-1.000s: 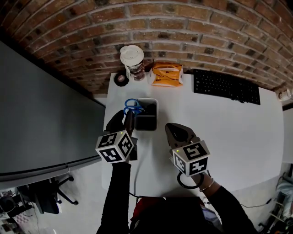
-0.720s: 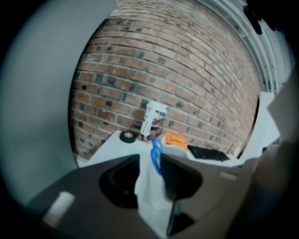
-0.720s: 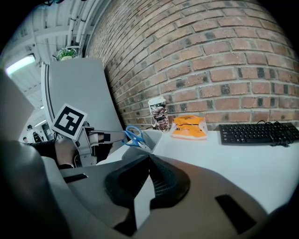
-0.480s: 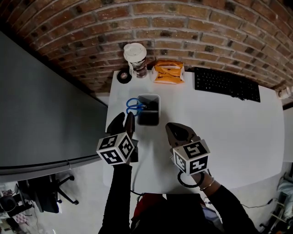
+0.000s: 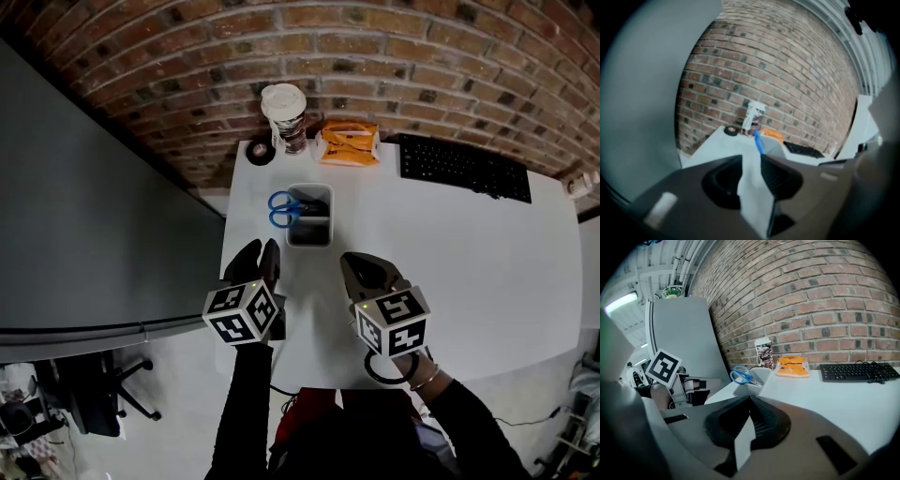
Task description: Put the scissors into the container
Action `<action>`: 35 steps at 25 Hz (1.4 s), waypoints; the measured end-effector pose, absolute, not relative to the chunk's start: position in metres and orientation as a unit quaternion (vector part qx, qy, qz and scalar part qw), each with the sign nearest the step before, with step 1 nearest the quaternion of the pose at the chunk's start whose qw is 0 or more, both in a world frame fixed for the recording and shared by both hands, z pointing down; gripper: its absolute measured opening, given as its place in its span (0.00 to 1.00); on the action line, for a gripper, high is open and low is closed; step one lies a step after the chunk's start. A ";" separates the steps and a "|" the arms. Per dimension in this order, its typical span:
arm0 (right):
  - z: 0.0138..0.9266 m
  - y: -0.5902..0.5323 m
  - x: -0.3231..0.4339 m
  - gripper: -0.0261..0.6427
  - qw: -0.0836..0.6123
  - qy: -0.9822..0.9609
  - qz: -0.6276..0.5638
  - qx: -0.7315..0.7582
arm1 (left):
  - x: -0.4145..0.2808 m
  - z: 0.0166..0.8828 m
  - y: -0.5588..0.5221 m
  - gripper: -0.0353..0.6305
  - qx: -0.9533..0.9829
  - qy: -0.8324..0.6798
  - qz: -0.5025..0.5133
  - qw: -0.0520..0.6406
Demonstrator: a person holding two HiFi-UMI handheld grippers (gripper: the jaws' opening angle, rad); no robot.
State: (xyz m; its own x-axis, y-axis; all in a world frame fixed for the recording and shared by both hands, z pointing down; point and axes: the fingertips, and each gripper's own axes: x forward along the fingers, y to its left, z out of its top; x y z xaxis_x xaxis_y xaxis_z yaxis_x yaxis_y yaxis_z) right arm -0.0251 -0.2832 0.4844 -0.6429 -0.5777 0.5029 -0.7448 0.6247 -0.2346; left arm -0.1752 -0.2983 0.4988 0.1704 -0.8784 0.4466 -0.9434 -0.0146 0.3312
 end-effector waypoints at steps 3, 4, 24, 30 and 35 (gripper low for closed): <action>0.484 -0.276 -0.028 0.05 0.193 -0.880 0.213 0.377 | -0.175 0.501 -0.289 0.22 0.712 -0.638 0.057 0.288; 0.483 -0.274 -0.028 0.05 0.193 -0.880 0.213 0.378 | -0.175 0.501 -0.286 0.20 0.713 -0.637 0.058 0.288; 0.465 -0.213 -0.026 0.05 0.170 -0.877 0.201 0.403 | -0.163 0.477 -0.207 0.06 0.748 -0.615 0.086 0.234; 0.458 -0.195 -0.015 0.05 0.164 -0.875 0.191 0.414 | -0.159 0.459 -0.184 0.06 0.758 -0.612 0.080 0.210; 0.448 -0.179 -0.011 0.05 0.159 -0.875 0.179 0.421 | -0.160 0.449 -0.165 0.06 0.763 -0.609 0.071 0.204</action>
